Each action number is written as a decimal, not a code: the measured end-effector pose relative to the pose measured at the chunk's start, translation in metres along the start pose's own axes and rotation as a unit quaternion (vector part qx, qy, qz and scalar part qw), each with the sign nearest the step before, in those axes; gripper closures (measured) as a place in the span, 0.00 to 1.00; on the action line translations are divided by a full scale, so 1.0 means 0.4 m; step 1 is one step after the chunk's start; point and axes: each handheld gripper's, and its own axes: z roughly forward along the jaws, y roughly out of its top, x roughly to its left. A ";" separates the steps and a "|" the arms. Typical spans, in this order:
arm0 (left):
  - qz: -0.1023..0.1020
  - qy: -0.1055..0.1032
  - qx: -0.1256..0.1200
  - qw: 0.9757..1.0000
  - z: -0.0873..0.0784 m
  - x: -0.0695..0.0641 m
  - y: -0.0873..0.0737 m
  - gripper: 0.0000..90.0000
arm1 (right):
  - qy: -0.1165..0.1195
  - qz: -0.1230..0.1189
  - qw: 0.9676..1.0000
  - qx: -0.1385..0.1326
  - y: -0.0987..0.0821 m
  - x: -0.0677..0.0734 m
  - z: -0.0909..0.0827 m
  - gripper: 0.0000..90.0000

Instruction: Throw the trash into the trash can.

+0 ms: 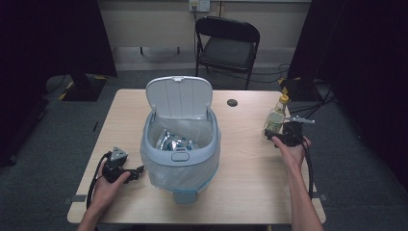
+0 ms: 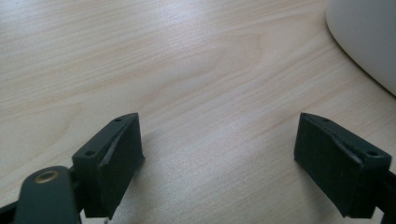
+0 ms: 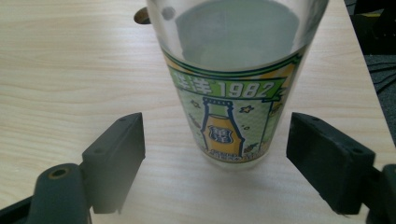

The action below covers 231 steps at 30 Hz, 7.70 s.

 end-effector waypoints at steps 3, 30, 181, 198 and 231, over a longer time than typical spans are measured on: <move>0.000 0.000 0.000 1.000 0.000 0.000 0.000 0.17 | -0.015 -0.004 1.000 0.007 -0.001 -0.011 0.029 0.22; 0.000 0.000 0.000 1.000 0.000 0.000 0.000 0.17 | -0.024 -0.023 0.999 0.012 0.000 0.026 0.063 0.29; 0.002 0.002 0.001 1.000 0.000 0.001 0.001 0.16 | 0.181 -0.113 0.966 -0.143 0.065 0.288 -0.353 0.30; 0.002 0.001 0.001 1.000 0.000 0.001 0.001 0.16 | 0.218 -0.121 0.948 -0.198 0.153 0.338 -0.426 0.30; 0.002 0.002 0.001 1.000 0.000 0.001 0.001 0.16 | 0.331 -0.163 0.904 -0.216 0.287 0.536 -0.454 0.30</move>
